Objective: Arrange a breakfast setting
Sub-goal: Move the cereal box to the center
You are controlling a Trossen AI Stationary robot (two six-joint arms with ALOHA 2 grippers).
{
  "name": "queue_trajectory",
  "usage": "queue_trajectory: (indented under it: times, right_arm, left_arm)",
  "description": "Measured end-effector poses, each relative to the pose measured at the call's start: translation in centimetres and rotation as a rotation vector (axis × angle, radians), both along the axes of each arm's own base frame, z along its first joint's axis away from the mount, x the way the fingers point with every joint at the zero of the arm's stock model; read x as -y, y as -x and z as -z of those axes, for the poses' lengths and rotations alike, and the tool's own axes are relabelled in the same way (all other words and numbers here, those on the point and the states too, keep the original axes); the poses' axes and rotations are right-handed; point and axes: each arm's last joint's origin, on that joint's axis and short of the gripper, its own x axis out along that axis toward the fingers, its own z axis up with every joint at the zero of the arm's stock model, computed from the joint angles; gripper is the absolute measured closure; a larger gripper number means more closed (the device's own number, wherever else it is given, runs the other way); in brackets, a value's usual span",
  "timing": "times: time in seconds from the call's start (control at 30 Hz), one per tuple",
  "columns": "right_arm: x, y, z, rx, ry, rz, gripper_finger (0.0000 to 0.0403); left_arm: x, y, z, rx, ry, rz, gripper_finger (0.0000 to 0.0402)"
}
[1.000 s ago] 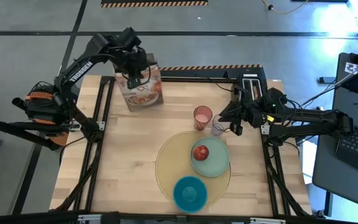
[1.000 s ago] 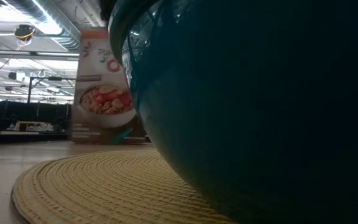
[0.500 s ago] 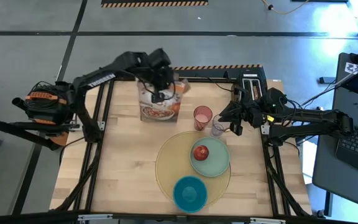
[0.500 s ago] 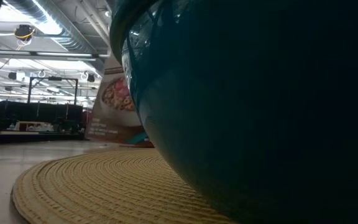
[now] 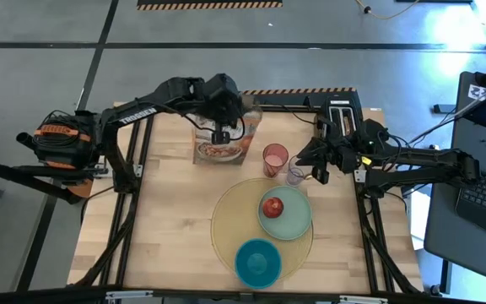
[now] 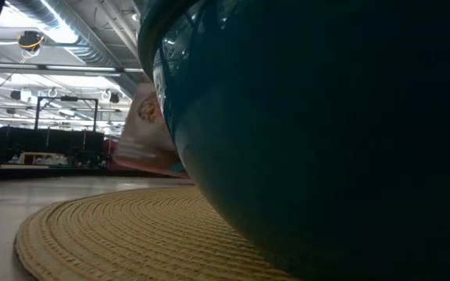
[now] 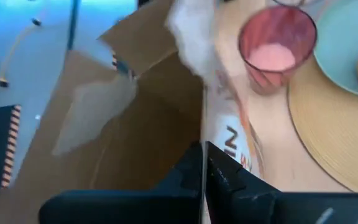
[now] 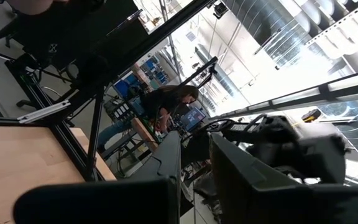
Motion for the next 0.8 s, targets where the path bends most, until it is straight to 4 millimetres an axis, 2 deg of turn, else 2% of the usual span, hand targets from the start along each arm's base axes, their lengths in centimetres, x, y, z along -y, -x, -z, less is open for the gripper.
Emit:
queue_trajectory:
  times: [0.17,0.27,0.43,0.67,0.8]
  right_arm:
    - [0.0,0.0,0.0,-0.002,0.0,0.0,0.0346]
    - [0.0,0.0,0.1,-0.006,-0.001,0.0,0.0346]
    - [0.0,0.0,0.1,-0.007,-0.002,0.0,0.0346]
    - [0.0,0.0,0.1,-0.007,-0.001,0.0,0.0346]
    - [0.0,0.0,0.1,-0.007,-0.001,0.0,0.0346]
  left_arm:
    - [0.0,0.5,-2.2,0.063,-0.061,-0.027,0.0401]
    - [0.0,0.5,-2.4,0.07,-0.078,-0.022,0.0401]
    - [-0.2,0.0,-1.3,0.051,-0.083,-0.02,0.0401]
    - [-0.1,-1.0,1.4,-0.011,-0.103,-0.03,0.0401]
    - [0.2,-1.2,1.8,-0.018,-0.098,-0.022,0.0401]
